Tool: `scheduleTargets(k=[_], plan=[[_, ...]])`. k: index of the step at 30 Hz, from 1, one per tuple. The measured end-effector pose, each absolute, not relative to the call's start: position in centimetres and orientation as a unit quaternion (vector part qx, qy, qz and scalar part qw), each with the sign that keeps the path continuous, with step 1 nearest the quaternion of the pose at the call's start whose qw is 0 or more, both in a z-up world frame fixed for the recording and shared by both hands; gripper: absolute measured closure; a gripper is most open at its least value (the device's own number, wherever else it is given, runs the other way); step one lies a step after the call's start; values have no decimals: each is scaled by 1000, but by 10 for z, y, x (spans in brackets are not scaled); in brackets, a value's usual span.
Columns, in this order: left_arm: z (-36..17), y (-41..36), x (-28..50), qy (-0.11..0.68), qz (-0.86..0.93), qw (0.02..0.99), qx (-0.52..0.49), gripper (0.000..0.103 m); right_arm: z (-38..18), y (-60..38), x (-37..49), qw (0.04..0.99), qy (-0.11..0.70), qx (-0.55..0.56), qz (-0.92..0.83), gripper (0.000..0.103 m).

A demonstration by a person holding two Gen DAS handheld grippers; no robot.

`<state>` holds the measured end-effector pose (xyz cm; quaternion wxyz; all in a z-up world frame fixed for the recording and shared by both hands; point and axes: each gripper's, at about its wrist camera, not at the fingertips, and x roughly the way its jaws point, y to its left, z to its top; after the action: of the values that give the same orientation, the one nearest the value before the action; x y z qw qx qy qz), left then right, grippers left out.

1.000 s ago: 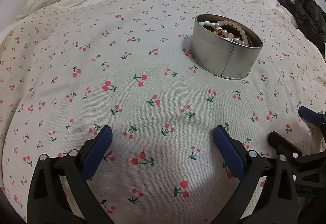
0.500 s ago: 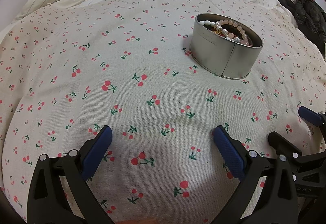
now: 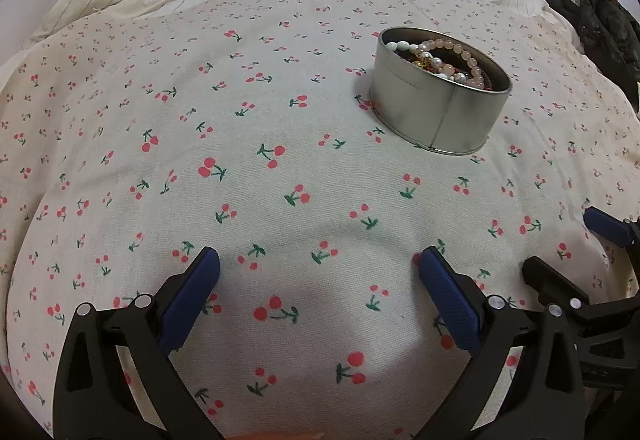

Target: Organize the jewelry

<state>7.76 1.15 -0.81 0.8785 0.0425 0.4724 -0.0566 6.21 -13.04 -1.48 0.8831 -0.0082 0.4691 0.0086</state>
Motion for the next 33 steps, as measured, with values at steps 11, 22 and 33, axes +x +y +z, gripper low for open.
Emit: scheduleTargets(k=[11, 22, 33], plan=[[-9, 10, 77, 474, -57, 878, 44, 7, -15, -130, 62, 883, 469, -8, 9, 7], [-10, 14, 79, 469, -67, 880, 32, 7, -15, -131, 62, 883, 469, -8, 9, 7], [-11, 9, 82, 474, -59, 877, 47, 7, -15, -131, 62, 883, 469, -8, 9, 7]])
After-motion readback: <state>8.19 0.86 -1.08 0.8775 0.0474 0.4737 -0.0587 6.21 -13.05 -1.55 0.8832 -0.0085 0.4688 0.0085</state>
